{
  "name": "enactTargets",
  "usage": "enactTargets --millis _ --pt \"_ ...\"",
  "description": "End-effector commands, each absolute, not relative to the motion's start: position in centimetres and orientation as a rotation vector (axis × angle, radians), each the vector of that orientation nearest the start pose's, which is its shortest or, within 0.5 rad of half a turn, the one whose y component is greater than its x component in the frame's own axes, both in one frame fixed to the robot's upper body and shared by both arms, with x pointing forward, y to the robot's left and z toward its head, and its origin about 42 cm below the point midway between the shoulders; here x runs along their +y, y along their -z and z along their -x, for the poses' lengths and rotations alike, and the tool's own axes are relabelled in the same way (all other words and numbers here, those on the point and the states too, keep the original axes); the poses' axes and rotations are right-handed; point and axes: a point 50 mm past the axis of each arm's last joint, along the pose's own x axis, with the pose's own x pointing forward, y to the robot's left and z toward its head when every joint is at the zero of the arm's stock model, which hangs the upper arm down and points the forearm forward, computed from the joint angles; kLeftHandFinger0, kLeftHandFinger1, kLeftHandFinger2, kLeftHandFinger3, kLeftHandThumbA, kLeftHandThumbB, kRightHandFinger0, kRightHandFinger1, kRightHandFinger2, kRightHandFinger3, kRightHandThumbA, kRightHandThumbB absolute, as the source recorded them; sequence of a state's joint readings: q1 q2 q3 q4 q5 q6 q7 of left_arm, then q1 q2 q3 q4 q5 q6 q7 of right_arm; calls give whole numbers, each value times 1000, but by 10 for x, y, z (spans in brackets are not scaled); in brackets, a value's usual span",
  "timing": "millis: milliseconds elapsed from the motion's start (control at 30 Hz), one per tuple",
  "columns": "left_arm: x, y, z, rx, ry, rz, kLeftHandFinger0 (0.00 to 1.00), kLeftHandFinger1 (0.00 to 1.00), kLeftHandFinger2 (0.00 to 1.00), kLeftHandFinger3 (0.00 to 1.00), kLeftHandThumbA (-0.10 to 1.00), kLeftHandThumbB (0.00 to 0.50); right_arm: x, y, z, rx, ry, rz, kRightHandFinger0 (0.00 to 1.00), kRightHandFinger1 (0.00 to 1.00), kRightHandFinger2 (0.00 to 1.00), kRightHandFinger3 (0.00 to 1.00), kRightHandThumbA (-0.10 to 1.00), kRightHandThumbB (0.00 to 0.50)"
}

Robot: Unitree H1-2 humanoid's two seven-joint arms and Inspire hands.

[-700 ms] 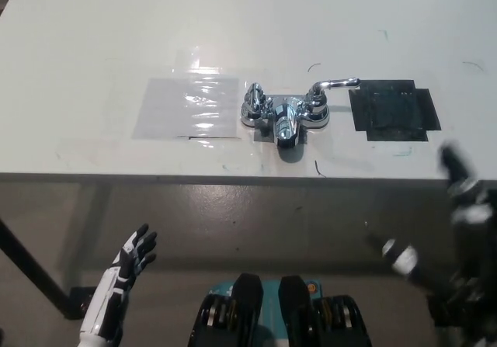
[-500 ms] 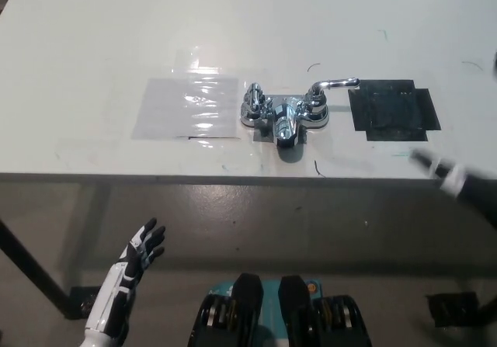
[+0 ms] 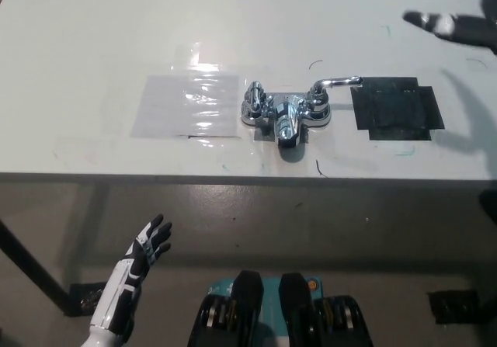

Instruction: The faucet is at the center of the desk and the robot turn off the faucet by turning the right faucet handle using the right hand

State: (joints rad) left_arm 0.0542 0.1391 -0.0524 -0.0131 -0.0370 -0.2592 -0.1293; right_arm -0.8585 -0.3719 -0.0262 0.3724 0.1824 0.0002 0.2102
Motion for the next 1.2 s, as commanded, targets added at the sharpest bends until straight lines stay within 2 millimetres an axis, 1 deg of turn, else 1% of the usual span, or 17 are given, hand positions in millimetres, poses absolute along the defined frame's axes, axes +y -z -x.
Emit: enactTargets --millis 0,33,100,133,200,233,267,333,367,500,533,633,667,700,900,1067,1167 --pt "228 -123 -269 -312 223 -109 1000 1000 1000 1000 1000 214 -260 -406 -537 -410 -395 181 1000 1000 1000 1000 1000 319" --pt "226 -123 -271 -313 218 -106 1000 1000 1000 1000 1000 222 -255 -404 -545 -389 -404 187 1000 1000 1000 1000 1000 313" --pt "223 -123 -271 -310 213 -102 1000 1000 1000 1000 1000 223 -247 -401 -554 -355 -405 191 1000 1000 1000 1000 1000 319" --pt "220 -123 -271 -304 211 -94 1000 1000 1000 1000 1000 242 -242 -398 -560 -325 -404 203 1000 1000 1000 1000 1000 305" --pt "218 -122 -271 -299 211 -79 1000 1000 1000 1000 1000 253 -240 -395 -565 -296 -413 213 1000 1000 1000 1000 1000 296" --pt "215 -122 -271 -294 211 -70 1000 1000 1000 1000 998 263 -238 -390 -571 -251 -425 223 1000 1000 1000 1000 1000 288" --pt "214 -121 -270 -291 211 -72 1000 1000 1000 1000 997 265 -237 -387 -574 -227 -428 219 1000 1000 1000 1000 1000 290" --pt "215 -119 -269 -283 209 -75 1000 1000 1000 1000 995 263 -234 -382 -581 -181 -433 230 1000 1000 1000 1000 1000 313" --pt "215 -118 -270 -284 209 -80 1000 1000 1000 1000 998 241 -233 -379 -585 -165 -432 233 1000 1000 1000 1000 1000 339" --pt "217 -116 -270 -277 205 -90 1000 1000 1000 1000 1000 243 -227 -372 -590 -107 -450 251 1000 1000 1000 1000 1000 358" --pt "217 -115 -269 -271 205 -87 1000 1000 1000 1000 1000 261 -225 -369 -591 -98 -453 258 1000 1000 1000 1000 1000 360" --pt "217 -113 -267 -267 208 -85 1000 1000 1000 1000 994 262 -220 -360 -593 -58 -448 265 1000 1000 1000 1000 1000 411" --pt "217 -113 -267 -268 209 -85 1000 1000 1000 1000 995 262 -219 -360 -593 -55 -447 264 1000 1000 1000 1000 1000 412" --pt "217 -112 -267 -266 212 -83 1000 1000 1000 1000 991 280 -217 -355 -593 -42 -448 270 1000 1000 1000 1000 1000 416" --pt "215 -114 -267 -262 216 -82 1000 1000 1000 1000 981 292 -213 -341 -593 -13 -456 281 1000 1000 1000 1000 1000 414" --pt "215 -114 -268 -262 218 -85 1000 1000 1000 1000 981 291 -210 -337 -593 6 -457 257 1000 1000 1000 1000 1000 420" --pt "214 -114 -268 -263 221 -91 1000 1000 1000 1000 990 288 -207 -331 -593 21 -453 250 1000 1000 1000 1000 1000 438"
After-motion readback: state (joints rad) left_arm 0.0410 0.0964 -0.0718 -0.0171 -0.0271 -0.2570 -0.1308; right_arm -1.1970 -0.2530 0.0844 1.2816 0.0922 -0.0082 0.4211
